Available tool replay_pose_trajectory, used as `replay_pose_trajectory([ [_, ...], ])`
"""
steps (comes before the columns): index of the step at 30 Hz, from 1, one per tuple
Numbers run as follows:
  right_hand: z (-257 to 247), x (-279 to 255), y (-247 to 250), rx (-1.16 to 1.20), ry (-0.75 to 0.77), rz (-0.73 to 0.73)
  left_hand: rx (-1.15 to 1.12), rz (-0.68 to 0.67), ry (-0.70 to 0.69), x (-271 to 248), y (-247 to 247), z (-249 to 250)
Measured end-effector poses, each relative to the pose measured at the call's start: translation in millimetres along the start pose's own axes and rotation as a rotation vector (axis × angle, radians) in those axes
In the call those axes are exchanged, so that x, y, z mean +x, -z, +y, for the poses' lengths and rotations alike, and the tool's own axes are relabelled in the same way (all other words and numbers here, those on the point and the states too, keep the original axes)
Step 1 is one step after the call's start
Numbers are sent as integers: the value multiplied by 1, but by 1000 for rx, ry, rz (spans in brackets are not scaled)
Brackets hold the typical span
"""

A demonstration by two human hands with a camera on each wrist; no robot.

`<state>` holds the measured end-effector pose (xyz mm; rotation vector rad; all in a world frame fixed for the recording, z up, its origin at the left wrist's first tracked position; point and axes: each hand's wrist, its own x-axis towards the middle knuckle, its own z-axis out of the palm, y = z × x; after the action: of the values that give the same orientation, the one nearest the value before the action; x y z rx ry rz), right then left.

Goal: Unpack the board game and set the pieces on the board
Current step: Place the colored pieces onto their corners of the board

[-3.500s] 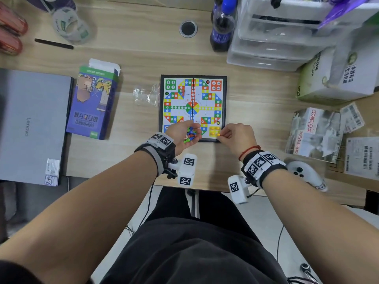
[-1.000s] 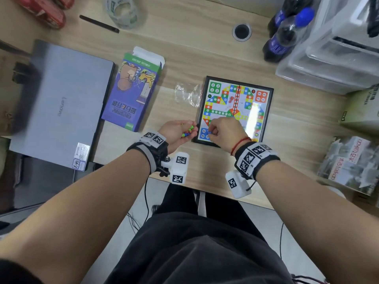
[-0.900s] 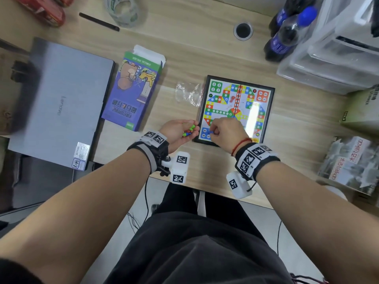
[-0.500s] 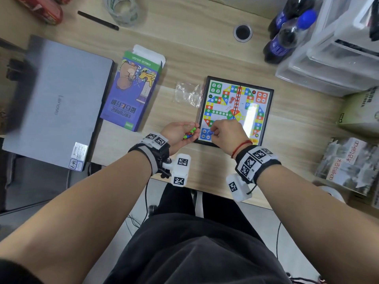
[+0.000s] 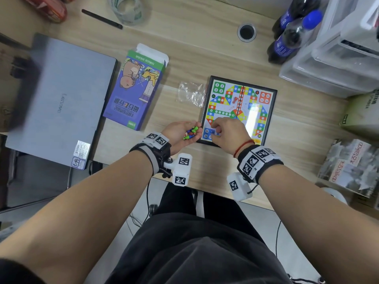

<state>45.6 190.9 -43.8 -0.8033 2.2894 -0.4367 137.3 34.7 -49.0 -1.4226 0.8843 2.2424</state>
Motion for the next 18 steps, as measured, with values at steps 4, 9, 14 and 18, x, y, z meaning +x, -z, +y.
replay_pose_trajectory([
  [4,-7,-1,11,26,84,135,-48,-5,45,1,-5,3],
  [9,-30,0,12,24,216,47,-140,-10,58,0,-11,4],
  [14,-33,4,8,-21,156,21,-140,-44,54,-2,-13,6],
  [18,-35,6,6,-40,151,24,-160,-69,51,-1,-14,3],
])
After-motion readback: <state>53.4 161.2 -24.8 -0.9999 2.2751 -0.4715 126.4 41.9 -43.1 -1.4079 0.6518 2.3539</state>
